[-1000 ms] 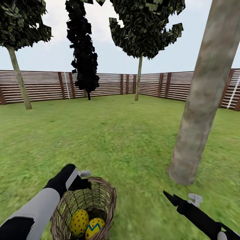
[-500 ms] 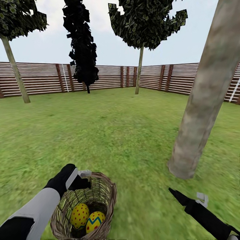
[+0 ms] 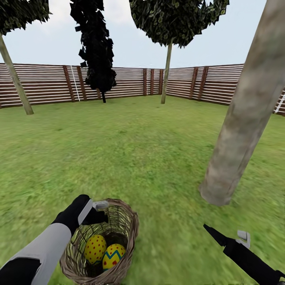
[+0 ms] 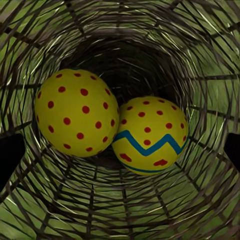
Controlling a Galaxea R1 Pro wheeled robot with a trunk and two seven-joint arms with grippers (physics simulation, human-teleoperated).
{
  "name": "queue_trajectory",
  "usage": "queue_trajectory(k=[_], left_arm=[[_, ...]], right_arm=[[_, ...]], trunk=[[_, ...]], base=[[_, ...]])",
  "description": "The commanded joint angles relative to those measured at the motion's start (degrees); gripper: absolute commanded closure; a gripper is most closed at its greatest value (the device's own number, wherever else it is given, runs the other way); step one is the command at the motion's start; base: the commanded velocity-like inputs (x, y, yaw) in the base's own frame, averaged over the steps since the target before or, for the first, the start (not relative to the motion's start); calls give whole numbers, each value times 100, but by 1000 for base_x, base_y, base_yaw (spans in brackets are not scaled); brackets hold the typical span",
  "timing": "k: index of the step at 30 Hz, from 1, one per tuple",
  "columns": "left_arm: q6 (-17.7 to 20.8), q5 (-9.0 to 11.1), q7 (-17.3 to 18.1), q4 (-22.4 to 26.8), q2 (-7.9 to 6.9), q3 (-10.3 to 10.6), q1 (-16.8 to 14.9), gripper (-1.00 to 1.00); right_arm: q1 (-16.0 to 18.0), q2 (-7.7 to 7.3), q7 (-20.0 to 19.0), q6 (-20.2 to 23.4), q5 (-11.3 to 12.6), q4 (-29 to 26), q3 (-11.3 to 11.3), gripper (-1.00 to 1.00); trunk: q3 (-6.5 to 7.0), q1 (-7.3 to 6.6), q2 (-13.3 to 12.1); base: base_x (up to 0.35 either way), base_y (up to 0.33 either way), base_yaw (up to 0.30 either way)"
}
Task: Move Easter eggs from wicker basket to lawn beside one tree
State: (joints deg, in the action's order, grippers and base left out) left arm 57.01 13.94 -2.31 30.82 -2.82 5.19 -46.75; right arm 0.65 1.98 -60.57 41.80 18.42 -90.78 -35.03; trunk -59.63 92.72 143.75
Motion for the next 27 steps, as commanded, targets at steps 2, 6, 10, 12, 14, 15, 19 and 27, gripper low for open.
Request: queue_trajectory(k=[2,6,10,12,14,15,19,27], left_arm=[[-53,47,-24,9,-8,43,-1,-100],[-111,47,-24,11,-8,51,-2,-100],[-181,47,-24,12,-8,116,-2,-100],[-236,47,-24,8,-8,182,-4,-100],[-270,47,-24,6,-8,222,-4,-100],[-285,47,-24,5,-8,236,-5,-100],[-306,47,-24,4,-8,254,-4,-100],[-346,47,-24,3,-8,262,-5,-100]], right_arm=[[5,4,-10,38,15,-1,-11,-100],[5,4,-7,39,13,-1,-12,-100],[5,4,-2,40,7,-1,-12,-100],[5,4,0,40,5,-1,-12,-100],[5,4,4,41,4,-1,-12,-100],[5,4,6,42,4,-1,-12,-100],[5,4,9,42,4,-1,-12,-100],[6,4,10,47,-2,-1,-12,-100]], trunk=[[-50,4,5],[-139,14,11],[-228,24,16],[-272,29,19],[-316,35,21],[-338,37,23],[-427,47,28],[-604,68,39]], base=[[0,0,0],[0,0,0],[0,0,0],[0,0,0],[0,0,0],[0,0,0],[0,0,0],[0,0,0]])
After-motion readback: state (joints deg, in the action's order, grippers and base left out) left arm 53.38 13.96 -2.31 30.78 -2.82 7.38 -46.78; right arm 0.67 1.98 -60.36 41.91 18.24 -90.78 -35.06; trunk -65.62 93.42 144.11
